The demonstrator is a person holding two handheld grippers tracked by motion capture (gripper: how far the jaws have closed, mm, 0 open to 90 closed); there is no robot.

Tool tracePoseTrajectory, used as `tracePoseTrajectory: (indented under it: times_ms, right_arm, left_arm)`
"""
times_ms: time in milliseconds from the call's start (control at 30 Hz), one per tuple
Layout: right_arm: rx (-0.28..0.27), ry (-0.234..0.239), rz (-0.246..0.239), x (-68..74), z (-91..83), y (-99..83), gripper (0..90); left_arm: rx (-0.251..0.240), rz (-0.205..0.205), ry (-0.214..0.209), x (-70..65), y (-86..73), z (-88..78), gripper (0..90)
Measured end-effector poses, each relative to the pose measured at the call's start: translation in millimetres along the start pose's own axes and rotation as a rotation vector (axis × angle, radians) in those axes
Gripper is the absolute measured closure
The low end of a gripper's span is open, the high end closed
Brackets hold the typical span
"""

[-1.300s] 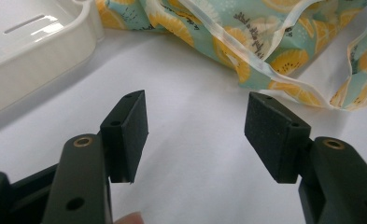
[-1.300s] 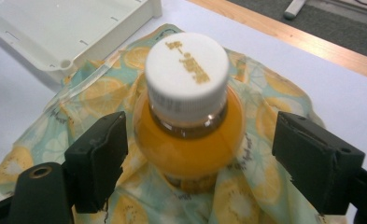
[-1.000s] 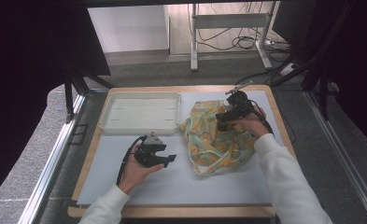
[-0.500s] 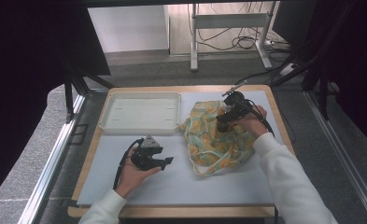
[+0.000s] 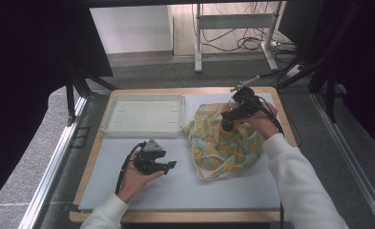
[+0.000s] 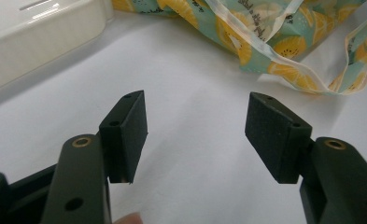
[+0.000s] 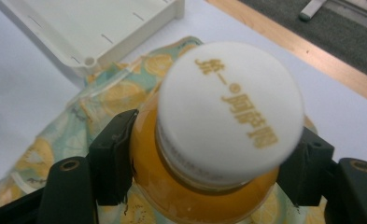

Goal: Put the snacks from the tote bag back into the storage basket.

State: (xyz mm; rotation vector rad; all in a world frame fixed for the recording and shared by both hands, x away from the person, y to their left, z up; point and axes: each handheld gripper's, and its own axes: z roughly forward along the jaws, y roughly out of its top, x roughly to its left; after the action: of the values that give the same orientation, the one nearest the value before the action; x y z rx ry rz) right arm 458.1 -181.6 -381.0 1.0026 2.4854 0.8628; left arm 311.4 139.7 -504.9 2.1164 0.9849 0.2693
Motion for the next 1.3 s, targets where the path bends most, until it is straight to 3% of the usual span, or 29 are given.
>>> tracePoseTrajectory:
  times_ms: [367, 633, 1300]
  right_arm:
    - [-0.056, -0.002, -0.019, 10.6, -29.2, 14.0, 30.4]
    - [-0.099, -0.004, -0.026, 16.9, -40.0, 24.3, 30.4]
    - [-0.141, 0.042, -0.053, 43.1, -29.7, 56.8, 30.4]
  left_arm:
    - [-0.001, 0.000, -0.005, 0.3, 0.7, -0.3, 39.2]
    - [0.007, 0.004, -0.002, -0.4, 0.8, 0.7, 39.2]
    - [0.007, 0.004, -0.006, 1.2, 0.2, 1.9, 39.1]
